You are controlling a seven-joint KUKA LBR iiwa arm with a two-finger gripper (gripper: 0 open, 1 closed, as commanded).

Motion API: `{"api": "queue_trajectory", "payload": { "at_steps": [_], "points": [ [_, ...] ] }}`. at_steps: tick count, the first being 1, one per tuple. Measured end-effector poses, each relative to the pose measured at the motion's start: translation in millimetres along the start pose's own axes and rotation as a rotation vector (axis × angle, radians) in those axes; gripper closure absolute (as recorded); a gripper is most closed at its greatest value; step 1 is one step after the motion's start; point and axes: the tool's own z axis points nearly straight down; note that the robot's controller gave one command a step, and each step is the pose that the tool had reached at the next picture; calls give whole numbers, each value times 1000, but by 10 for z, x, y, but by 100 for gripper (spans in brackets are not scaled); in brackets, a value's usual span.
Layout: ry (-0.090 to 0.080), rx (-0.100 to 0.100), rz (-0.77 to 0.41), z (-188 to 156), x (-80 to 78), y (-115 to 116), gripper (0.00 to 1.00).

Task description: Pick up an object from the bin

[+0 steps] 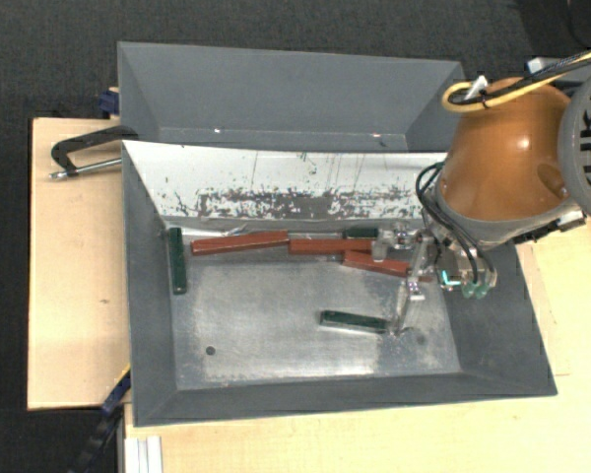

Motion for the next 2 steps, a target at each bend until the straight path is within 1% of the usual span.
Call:
{"api": "queue_trajectory", "payload": {
  "at_steps": [1, 2],
  "points": [
    [-6, 0, 0, -33, -9, -1, 0],
    [-10, -1, 66, 464, 35, -84, 0]
  ]
}}
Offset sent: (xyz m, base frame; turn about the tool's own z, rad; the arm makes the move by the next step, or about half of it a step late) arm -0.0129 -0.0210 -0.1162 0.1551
